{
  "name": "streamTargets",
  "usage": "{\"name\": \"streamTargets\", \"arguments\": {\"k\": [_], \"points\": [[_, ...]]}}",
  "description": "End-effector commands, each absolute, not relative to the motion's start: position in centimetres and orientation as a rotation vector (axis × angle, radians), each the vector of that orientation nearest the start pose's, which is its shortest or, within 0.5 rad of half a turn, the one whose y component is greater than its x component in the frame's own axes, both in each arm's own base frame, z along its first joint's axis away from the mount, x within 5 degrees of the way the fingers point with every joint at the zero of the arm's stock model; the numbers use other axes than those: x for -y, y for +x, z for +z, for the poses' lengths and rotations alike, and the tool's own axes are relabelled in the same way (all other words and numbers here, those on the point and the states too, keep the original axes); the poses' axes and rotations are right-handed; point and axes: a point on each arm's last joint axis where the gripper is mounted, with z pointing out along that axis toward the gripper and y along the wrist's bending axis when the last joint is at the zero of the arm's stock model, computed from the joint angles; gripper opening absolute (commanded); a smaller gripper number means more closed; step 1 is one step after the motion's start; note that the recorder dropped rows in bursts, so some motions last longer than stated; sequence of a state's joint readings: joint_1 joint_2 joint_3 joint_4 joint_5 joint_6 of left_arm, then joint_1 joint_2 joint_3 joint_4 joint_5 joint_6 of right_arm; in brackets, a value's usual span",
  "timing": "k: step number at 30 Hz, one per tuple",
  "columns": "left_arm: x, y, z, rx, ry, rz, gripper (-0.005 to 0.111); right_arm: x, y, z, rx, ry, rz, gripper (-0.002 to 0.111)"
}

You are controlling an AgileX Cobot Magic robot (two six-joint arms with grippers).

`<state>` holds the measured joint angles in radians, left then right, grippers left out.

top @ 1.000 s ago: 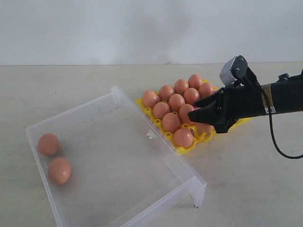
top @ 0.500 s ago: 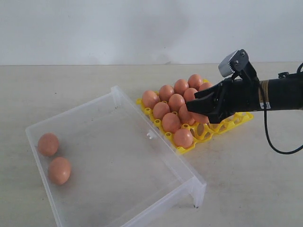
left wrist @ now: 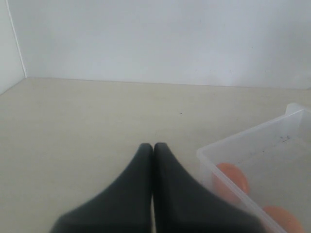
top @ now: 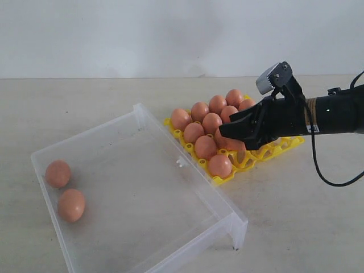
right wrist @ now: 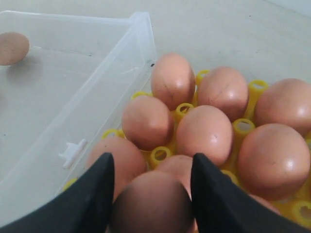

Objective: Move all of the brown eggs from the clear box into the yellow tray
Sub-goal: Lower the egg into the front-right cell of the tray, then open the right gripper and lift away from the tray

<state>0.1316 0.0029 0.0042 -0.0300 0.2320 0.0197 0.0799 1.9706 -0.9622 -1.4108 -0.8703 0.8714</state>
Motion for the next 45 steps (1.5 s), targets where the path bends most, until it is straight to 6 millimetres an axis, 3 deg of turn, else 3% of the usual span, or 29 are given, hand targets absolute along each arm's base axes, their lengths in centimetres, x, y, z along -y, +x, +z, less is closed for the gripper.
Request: {"name": "streamTargets", "arguments": {"k": [1, 16, 18, 24, 34, 40, 42, 45], "points": [[-0.6, 5.5, 19.2, -1.712, -0.116, 0.078, -0.004, -9.7, 35.3, 14.2, -1.902, -0.948, 0.754, 0.025], [-0.6, 5.5, 19.2, -1.712, -0.116, 0.078, -0.004, -9.7, 35.0, 14.1, -1.944, -0.944, 0.794, 0.025], [-0.6, 5.5, 19.2, -1.712, -0.116, 0.078, -0.004, -9.8, 34.9, 14.2, -1.943, -0.928, 0.829, 0.031], [-0.6, 5.5, 19.2, -1.712, -0.116, 0.078, -0.004, -9.8, 34.9, 14.2, -1.948, -0.925, 0.825, 0.065], [-0.6, 5.5, 19.2, -1.712, -0.116, 0.078, -0.004, -9.9, 34.9, 14.3, -1.937, -0.919, 0.838, 0.066], [-0.6, 5.5, 19.2, -1.712, -0.116, 0.078, -0.004, -11.0, 34.7, 17.5, -1.663, -0.793, 1.132, 0.066], [-0.6, 5.5, 19.2, -1.712, -0.116, 0.078, -0.004, -11.5, 35.2, 18.4, -1.612, -0.747, 1.146, 0.066], [-0.6, 5.5, 19.2, -1.712, -0.116, 0.078, -0.004, -14.2, 35.5, 20.7, -1.530, -0.735, 1.191, 0.061]]}}
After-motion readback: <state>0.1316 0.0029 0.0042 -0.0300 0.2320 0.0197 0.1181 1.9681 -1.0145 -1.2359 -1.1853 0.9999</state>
